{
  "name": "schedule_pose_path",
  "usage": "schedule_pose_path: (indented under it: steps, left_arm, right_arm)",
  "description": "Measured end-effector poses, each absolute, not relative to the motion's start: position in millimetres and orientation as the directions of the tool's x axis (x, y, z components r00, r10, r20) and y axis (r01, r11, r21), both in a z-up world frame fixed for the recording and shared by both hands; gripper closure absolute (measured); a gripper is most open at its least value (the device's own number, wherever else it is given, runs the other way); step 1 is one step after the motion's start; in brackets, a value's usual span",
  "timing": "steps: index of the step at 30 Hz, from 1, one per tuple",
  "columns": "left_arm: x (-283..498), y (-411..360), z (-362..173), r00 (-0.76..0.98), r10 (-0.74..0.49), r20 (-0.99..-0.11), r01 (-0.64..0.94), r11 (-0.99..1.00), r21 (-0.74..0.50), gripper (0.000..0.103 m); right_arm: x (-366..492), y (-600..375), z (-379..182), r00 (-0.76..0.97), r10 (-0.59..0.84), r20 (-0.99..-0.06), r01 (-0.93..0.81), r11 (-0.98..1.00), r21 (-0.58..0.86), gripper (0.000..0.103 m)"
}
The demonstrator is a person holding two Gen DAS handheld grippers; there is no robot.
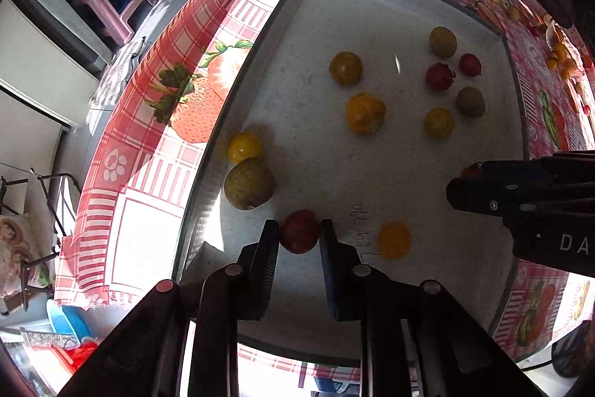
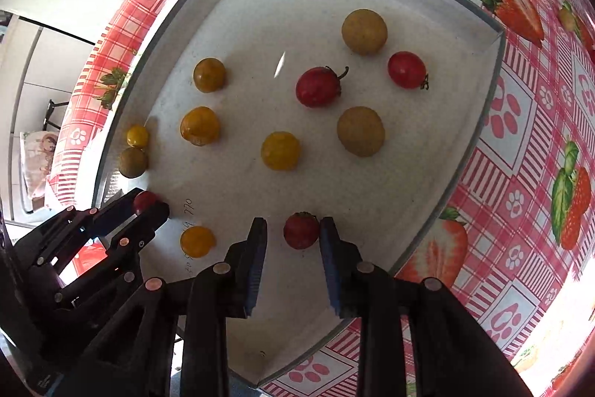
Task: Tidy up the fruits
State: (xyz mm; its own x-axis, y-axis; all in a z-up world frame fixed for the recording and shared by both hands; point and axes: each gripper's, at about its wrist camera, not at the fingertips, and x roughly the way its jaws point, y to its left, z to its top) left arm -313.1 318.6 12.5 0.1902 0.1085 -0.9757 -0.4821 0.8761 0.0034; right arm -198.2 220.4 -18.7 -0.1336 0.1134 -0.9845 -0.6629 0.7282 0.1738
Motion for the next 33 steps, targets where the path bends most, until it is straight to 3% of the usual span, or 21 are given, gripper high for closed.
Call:
schedule_pose_path:
  steps: [1, 3, 4, 9, 10, 12, 14, 17, 24, 33]
  left_arm:
    - [-311.7, 318.5, 13.2, 0.186, 0.110, -0.976, -0.484, 0.875, 0.006, 0.070]
    - [-311.3, 317.6, 19.3, 0.197, 0.128, -0.972, -0.492, 0.870, 0.015, 0.016]
    - [-312.6, 316.6, 24.9, 0.211, 0.150, -0.966, -0.497, 0.867, 0.026, 0.011]
    - [-312.0, 308.8, 40.3, 0.235, 0.126, -0.964, -0.477, 0.879, -0.001, 0.011]
    - [-311.6, 307.7, 42.4, 0.229, 0.135, -0.964, -0.469, 0.883, 0.012, 0.011]
    - [-311.7, 304.9, 47.7, 0.219, 0.146, -0.965, -0.458, 0.888, 0.031, 0.000]
    - [-312.0, 304.2, 58.0, 0.233, 0.141, -0.962, -0.449, 0.893, 0.022, 0.000]
    - [-314.3, 301.7, 75.9, 0.251, 0.174, -0.952, -0.451, 0.891, 0.044, 0.000]
    - [-322.0, 298.0, 105.5, 0.208, 0.233, -0.950, -0.426, 0.896, 0.127, 0.000]
    - [-327.8, 281.0, 129.9, 0.201, 0.144, -0.969, -0.367, 0.928, 0.062, 0.000]
  right_arm:
    - [-198.5, 220.2, -14.8, -0.130, 0.119, -0.984, -0.662, 0.728, 0.175, 0.057]
    - [-199.6, 217.5, -3.8, -0.125, 0.136, -0.983, -0.658, 0.730, 0.185, 0.049]
    - [-200.7, 218.0, 4.5, -0.122, 0.145, -0.982, -0.656, 0.730, 0.190, 0.042]
    - [-207.7, 216.0, 37.6, -0.080, 0.164, -0.983, -0.672, 0.720, 0.175, 0.022]
    - [-208.1, 214.8, 43.0, -0.071, 0.158, -0.985, -0.675, 0.720, 0.164, 0.022]
    - [-210.1, 212.4, 51.9, -0.052, 0.141, -0.989, -0.681, 0.719, 0.138, 0.021]
    - [-204.4, 205.3, 64.0, -0.025, 0.129, -0.991, -0.691, 0.714, 0.110, 0.017]
    - [-206.0, 198.1, 79.1, 0.000, 0.119, -0.993, -0.703, 0.706, 0.085, 0.000]
    - [-218.8, 196.6, 113.6, 0.062, 0.093, -0.994, -0.742, 0.670, 0.017, 0.000]
    - [-222.5, 187.2, 144.9, 0.049, 0.127, -0.991, -0.732, 0.679, 0.051, 0.000]
